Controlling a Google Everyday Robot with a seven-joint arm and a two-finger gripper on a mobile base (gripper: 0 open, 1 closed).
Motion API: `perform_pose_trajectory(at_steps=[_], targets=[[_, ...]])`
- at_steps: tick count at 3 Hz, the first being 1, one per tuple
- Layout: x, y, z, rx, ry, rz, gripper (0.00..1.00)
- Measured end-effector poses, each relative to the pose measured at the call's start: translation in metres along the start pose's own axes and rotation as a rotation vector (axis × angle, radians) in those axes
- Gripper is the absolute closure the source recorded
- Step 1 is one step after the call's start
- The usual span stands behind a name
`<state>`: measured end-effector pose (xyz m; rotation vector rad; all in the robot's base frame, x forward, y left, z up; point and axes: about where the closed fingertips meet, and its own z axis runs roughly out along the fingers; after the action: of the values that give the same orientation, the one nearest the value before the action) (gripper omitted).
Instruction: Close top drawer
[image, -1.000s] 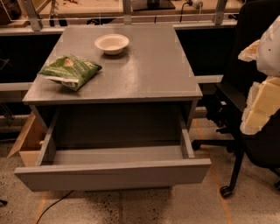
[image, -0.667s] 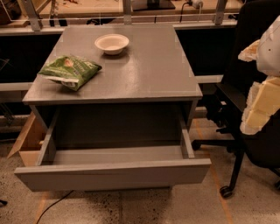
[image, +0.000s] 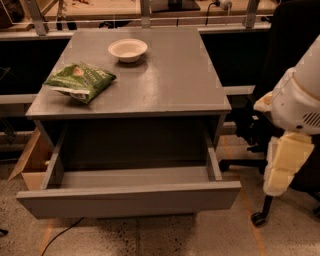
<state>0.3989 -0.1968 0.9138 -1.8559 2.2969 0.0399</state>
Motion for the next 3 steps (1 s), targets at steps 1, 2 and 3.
perform_pose_trajectory(at_steps=[1,2,3], targets=[[0.001,0.038,0.049,-0.114,0.035,-0.006,0.0],[0.002,0.072,0.098,-0.207,0.081,0.004,0.0],[0.006,0.099,0.141,-0.273,0.117,0.034,0.0]])
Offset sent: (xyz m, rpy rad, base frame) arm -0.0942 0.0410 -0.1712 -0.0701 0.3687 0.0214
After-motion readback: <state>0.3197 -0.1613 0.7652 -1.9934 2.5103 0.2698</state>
